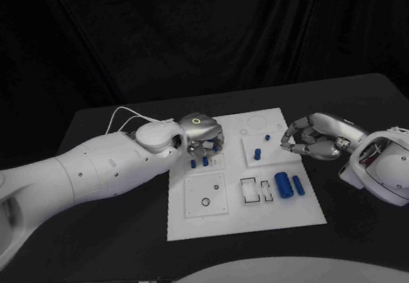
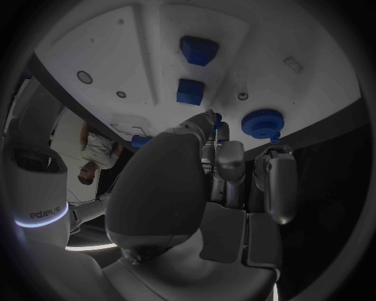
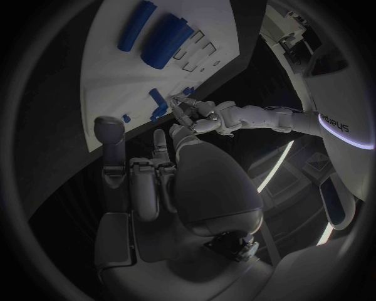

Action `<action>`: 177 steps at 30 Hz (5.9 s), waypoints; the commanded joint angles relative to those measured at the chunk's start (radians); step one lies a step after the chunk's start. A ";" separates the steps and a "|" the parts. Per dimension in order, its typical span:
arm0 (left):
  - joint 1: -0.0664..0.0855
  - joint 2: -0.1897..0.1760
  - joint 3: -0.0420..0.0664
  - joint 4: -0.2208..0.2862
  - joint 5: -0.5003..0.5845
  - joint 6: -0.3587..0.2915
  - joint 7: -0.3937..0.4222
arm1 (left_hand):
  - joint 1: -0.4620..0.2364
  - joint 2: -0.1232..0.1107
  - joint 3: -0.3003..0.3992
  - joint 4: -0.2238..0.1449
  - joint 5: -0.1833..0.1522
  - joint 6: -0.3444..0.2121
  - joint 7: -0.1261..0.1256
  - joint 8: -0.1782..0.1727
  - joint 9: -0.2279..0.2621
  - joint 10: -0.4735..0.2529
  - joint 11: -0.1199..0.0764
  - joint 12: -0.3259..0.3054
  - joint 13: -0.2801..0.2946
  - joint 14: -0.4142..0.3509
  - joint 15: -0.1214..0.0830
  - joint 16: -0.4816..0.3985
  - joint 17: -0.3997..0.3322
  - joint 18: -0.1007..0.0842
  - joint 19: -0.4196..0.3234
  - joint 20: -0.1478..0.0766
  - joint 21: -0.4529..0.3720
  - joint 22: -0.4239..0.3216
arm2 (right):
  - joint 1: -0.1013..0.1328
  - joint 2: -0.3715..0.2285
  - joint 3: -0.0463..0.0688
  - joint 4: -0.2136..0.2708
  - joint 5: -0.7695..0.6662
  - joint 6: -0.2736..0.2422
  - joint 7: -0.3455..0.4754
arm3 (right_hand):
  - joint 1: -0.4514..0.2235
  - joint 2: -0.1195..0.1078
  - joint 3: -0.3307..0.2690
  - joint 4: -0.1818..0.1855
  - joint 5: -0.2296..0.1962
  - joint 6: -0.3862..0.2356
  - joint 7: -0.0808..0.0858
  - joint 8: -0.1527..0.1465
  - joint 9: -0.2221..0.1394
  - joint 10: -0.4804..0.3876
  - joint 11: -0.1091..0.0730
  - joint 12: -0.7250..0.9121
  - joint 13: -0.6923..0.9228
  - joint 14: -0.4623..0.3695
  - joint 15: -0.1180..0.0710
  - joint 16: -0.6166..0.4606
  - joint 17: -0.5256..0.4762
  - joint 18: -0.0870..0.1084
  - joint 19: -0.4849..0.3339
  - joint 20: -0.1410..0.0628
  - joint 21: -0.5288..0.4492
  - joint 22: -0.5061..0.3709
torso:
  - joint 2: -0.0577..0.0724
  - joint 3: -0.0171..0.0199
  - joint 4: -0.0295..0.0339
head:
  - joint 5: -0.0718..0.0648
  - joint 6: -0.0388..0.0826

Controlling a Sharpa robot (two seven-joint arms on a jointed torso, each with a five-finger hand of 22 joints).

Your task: Assemble the parts on the task board

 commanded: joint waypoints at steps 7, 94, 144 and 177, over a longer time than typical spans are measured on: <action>0.056 -0.085 0.003 0.108 -0.001 -0.113 0.005 | 0.001 -0.013 0.027 -0.003 -0.009 -0.004 -0.006 -0.010 -0.003 0.003 -0.004 -0.042 -0.015 -0.001 -0.001 -0.017 -0.026 -0.011 0.008 -0.008 -0.015 0.196 | -0.008 0.006 0.001 -0.007 -0.002 0.010 -0.011 | -0.004 -0.009 -0.001 0.007 0.006 0.004 -0.004 0.004 -0.002 0.103 -0.009 -0.006 0.261 0.095 -0.007 -0.006 0.241 0.020 0.002 -0.005 -0.004 0.062 | -0.001 -0.0003 0.0016 | 0.009 0.000; -0.013 -0.059 0.002 -0.010 -0.001 0.002 0.007 | -0.019 -0.021 0.069 0.005 -0.049 -0.015 0.000 -0.033 -0.008 0.001 0.002 -0.102 -0.037 -0.035 0.007 -0.082 -0.109 -0.001 -0.016 -0.001 -0.072 0.183 | -0.018 0.014 0.001 -0.016 -0.002 0.011 -0.016 | -0.003 -0.011 0.002 0.008 0.006 0.005 -0.005 0.005 -0.003 0.103 -0.010 -0.006 0.261 0.094 -0.008 -0.008 0.239 0.020 0.003 -0.006 -0.008 0.061 | 0.000 0.0001 0.0001 | 0.000 0.000; -0.017 -0.071 0.001 -0.005 -0.001 0.056 -0.027 | -0.039 -0.028 -0.044 0.007 -0.093 -0.272 -0.104 -0.083 -0.105 -0.276 0.016 -0.198 -0.091 -0.098 0.020 -0.161 -0.220 0.014 -0.053 0.013 -0.171 0.163 | -0.018 0.016 0.001 -0.019 -0.002 0.014 -0.021 | -0.001 -0.012 0.004 0.007 0.006 0.004 -0.006 0.005 -0.004 0.103 -0.010 -0.006 0.261 0.094 -0.009 -0.008 0.238 0.020 0.003 -0.006 -0.013 0.059 | 0.000 0.0000 0.0002 | 0.001 0.000; 0.101 -0.332 0.002 0.197 0.489 -0.357 0.200 | -0.272 -0.014 -0.111 0.111 -0.095 -0.178 -0.052 -0.077 -0.157 -0.232 0.053 -0.028 -0.077 -0.254 0.056 -0.262 -0.330 0.065 -0.238 0.037 -0.540 0.079 | 0.176 0.098 0.001 -0.123 -0.301 -0.011 -0.041 | 0.131 -0.153 0.127 0.014 -0.052 0.047 0.022 -0.097 -0.068 -0.544 0.019 -1.019 -0.769 0.040 0.013 -0.183 0.055 0.053 -0.039 0.004 -0.388 -0.076 | -0.002 -0.0022 0.0021 | -0.002 0.000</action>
